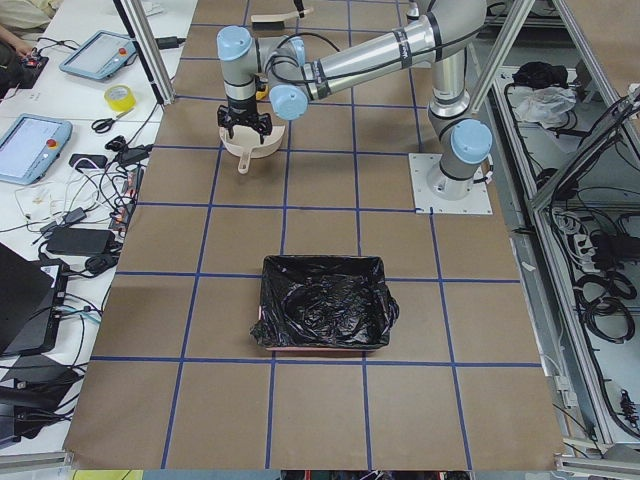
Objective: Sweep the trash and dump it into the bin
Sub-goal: 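Move the left gripper to the dustpan handle while the right gripper reaches for the brush, then grasp the dustpan handle with the left gripper while the right gripper grasps the brush handle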
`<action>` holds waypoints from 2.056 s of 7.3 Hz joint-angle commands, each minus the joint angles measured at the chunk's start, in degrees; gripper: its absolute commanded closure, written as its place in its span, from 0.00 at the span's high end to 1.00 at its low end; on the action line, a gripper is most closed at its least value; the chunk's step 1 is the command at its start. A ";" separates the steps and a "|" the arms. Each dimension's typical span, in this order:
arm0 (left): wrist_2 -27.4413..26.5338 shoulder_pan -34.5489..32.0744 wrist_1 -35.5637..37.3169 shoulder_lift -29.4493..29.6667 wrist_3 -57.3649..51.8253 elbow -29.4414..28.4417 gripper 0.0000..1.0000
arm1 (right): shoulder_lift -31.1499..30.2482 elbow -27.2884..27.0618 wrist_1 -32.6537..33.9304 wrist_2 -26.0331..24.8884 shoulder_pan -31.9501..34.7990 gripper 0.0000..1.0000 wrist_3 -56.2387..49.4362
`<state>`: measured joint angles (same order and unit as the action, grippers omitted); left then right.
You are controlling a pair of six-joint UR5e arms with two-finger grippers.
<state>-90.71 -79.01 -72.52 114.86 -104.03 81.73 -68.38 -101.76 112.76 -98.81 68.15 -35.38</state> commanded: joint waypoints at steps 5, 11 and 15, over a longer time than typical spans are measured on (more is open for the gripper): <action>0.27 -1.14 0.36 8.01 5.42 -0.97 1.00 | 0.09 -0.72 0.35 0.46 -0.65 0.82 2.05; 0.54 -1.32 2.20 8.72 2.10 -0.52 0.18 | 0.00 -0.02 0.26 0.90 -0.65 0.26 4.61; 0.54 -1.32 2.38 8.63 1.64 -0.51 0.00 | -2.54 0.25 -0.70 2.13 2.14 0.21 11.35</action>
<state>-90.11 -80.33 -70.21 123.42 -102.33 81.28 -69.81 -101.56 112.59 -96.79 68.50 -27.42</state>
